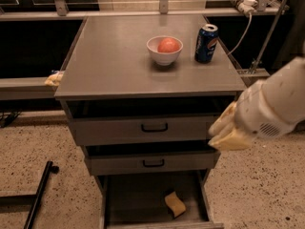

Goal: Pick sponge from bottom drawer and place on counter

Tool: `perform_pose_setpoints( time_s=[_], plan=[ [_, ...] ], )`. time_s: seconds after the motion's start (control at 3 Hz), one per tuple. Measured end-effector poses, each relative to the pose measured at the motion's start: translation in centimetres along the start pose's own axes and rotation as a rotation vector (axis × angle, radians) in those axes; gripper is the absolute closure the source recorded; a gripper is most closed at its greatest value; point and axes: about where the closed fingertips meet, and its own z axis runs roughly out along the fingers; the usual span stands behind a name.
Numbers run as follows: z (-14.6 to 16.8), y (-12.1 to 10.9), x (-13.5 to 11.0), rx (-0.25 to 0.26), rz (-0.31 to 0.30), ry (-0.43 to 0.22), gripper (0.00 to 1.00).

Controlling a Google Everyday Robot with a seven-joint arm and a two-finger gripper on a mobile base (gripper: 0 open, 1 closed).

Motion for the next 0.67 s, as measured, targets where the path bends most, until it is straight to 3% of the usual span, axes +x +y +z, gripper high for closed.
perform_pose_setpoints(
  time_s=[0.33, 0.67],
  plan=[
    [10.0, 3.2, 1.1, -0.113, 0.041, -0.095, 0.89],
    [13.5, 4.5, 2.4, -0.131, 0.065, -0.094, 1.00]
  ],
)
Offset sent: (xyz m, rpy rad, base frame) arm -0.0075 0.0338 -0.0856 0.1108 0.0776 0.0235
